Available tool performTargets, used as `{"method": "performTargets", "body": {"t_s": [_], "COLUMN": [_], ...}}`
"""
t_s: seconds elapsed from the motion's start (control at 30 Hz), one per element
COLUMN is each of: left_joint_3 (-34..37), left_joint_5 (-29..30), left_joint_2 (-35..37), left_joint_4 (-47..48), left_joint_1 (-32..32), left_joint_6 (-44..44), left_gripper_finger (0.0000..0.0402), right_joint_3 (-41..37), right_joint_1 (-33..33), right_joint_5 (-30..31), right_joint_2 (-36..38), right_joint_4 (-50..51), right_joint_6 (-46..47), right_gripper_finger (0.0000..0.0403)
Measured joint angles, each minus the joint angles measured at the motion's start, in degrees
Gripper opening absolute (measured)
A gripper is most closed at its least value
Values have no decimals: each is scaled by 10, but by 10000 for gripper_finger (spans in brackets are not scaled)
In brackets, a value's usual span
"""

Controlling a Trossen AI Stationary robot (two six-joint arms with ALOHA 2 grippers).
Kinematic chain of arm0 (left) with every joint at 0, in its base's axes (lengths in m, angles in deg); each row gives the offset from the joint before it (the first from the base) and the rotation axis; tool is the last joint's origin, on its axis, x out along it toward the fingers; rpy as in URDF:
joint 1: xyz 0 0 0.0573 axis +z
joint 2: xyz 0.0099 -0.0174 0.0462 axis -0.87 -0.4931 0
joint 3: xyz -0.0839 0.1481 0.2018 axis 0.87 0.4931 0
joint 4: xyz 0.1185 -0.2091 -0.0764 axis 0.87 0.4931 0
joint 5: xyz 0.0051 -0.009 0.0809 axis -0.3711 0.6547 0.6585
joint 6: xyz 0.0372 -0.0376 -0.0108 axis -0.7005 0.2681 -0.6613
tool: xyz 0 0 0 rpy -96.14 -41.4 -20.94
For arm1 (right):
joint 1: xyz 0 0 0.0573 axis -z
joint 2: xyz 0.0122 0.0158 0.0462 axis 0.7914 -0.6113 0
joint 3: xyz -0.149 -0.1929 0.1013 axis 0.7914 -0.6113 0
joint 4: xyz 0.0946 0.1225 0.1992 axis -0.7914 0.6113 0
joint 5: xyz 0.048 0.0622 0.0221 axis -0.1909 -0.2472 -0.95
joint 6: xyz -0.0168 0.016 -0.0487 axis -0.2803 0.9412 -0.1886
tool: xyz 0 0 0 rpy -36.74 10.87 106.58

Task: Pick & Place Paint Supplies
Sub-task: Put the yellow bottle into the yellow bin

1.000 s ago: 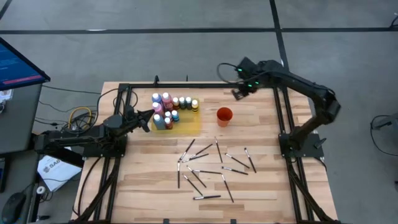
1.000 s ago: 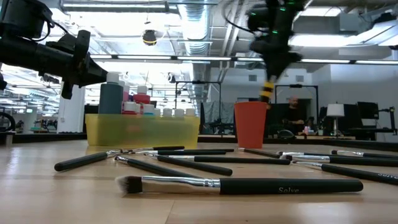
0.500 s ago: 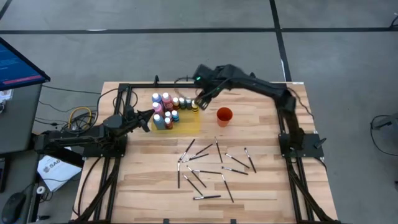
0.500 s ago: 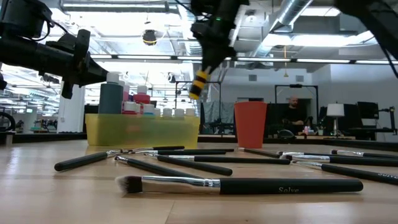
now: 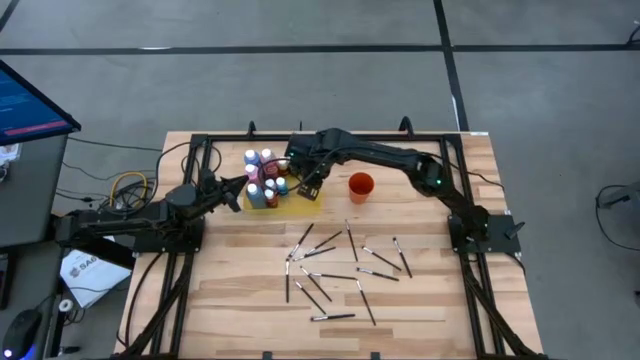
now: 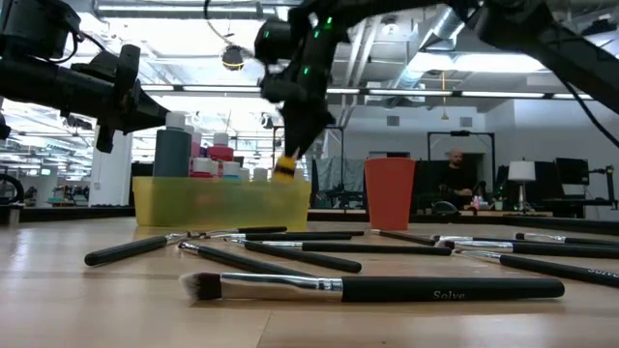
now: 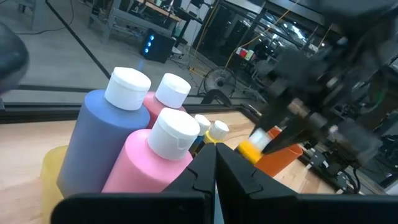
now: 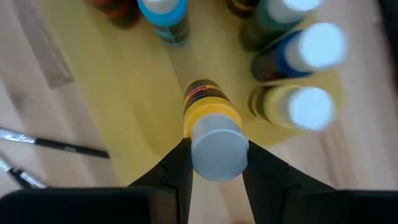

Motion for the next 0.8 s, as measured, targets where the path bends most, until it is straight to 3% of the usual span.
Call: {"method": "performTargets", "body": {"t_s": [0.23, 0.8], "left_joint_3": [0, 0], "left_joint_5": [0, 0], "left_joint_2": [0, 0], "left_joint_4": [-1, -4], "left_joint_1": [0, 0], "left_joint_6": [0, 0], "left_gripper_finger": [1, 1], "right_joint_3": [2, 1], "right_joint_1": [9, 14], "right_joint_5": [-1, 34], "right_joint_2": [-38, -36], "right_joint_4": [7, 36], "right_joint_6": [-10, -20], "right_gripper_finger": [106, 106]}}
